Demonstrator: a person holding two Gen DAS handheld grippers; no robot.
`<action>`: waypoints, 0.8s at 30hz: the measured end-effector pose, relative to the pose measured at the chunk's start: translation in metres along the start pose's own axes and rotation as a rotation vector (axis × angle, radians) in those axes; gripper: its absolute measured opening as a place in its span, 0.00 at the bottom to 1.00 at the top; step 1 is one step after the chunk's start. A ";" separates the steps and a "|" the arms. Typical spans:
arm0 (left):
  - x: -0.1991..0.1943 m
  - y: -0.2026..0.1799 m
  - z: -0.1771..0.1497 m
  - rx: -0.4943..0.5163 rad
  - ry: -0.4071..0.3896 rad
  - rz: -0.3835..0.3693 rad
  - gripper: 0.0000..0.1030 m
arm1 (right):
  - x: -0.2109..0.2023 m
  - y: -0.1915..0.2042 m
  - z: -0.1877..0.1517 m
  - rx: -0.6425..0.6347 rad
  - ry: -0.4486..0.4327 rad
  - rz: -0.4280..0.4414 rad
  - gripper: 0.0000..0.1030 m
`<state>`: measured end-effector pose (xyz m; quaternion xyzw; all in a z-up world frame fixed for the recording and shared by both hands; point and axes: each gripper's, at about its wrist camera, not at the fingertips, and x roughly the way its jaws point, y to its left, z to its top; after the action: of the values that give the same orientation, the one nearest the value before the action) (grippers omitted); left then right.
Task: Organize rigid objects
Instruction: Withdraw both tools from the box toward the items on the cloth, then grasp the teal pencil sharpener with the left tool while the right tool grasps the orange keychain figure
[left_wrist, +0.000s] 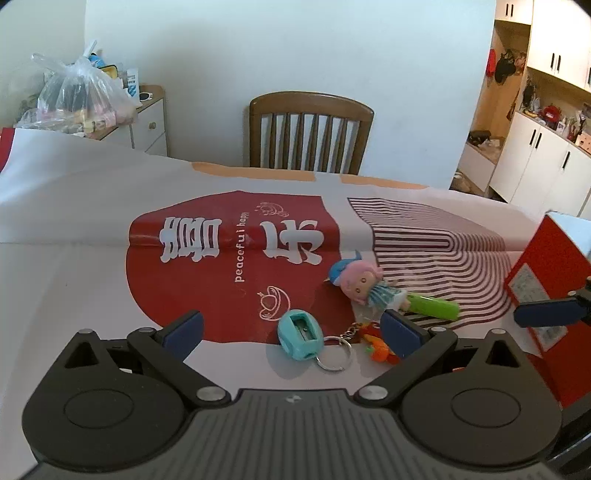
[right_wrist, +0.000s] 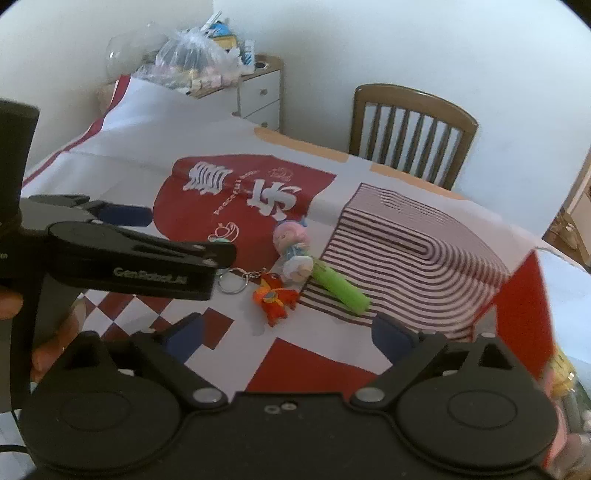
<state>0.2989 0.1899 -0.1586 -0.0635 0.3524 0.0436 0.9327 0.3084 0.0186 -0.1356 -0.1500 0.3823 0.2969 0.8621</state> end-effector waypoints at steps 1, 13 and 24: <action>0.003 0.000 0.000 -0.002 -0.001 0.005 0.99 | 0.004 0.001 0.000 -0.005 0.004 -0.002 0.92; 0.028 0.000 -0.006 -0.004 0.021 0.018 0.83 | 0.043 0.008 0.006 -0.053 0.034 0.012 0.71; 0.034 0.000 -0.011 0.012 0.008 0.048 0.59 | 0.063 0.007 0.006 -0.044 0.061 0.009 0.53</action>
<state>0.3171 0.1895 -0.1892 -0.0495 0.3580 0.0638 0.9302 0.3407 0.0517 -0.1792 -0.1764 0.4024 0.3044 0.8452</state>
